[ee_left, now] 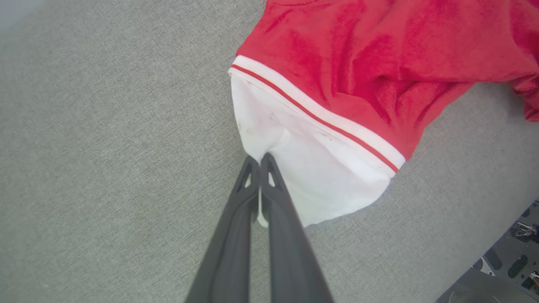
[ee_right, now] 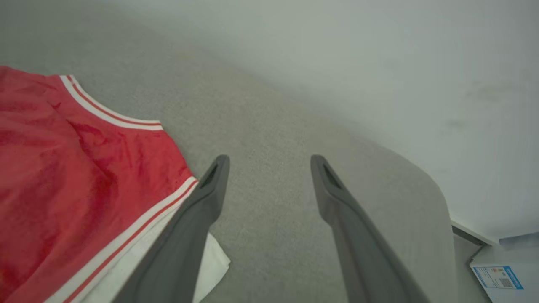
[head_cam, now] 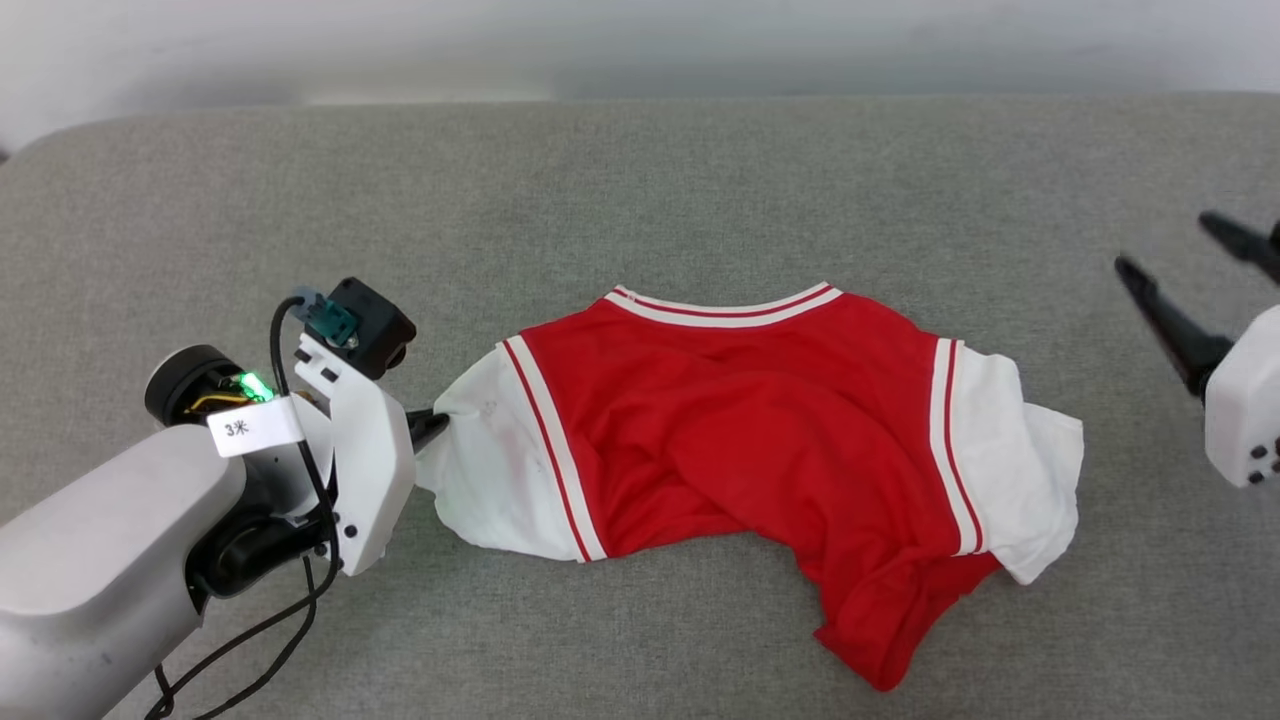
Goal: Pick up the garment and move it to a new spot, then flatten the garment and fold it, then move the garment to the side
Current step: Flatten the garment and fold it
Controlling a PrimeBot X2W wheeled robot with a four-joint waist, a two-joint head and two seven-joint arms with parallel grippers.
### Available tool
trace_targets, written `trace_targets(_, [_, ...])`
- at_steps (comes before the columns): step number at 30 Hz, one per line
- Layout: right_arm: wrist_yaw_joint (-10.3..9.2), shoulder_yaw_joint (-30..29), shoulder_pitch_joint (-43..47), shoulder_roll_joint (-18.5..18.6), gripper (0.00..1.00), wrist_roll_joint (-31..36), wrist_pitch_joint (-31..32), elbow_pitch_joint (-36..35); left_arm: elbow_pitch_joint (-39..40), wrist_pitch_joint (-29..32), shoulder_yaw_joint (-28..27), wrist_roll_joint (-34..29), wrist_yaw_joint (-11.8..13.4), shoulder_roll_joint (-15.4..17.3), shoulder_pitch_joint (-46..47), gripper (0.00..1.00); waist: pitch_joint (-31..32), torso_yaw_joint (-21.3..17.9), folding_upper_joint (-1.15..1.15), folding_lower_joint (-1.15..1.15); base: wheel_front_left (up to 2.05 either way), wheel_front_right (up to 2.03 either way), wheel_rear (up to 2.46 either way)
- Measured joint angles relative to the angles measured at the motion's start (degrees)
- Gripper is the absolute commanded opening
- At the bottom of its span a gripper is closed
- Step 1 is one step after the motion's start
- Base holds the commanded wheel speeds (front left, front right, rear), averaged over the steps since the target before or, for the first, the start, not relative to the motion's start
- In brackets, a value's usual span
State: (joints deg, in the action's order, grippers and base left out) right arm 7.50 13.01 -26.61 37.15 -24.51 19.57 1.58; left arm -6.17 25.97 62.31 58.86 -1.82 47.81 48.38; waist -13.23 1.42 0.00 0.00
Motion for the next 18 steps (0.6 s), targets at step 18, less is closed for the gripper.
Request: trace_targets(18, [0.0,20.0,-11.7,9.7,1.0,-20.8,38.7,6.1,1.8,-2.1,-2.2,-1.8,0.2,-0.4,4.3,0.0,-8.9,3.2,0.0,0.01,0.0,0.0,0.0])
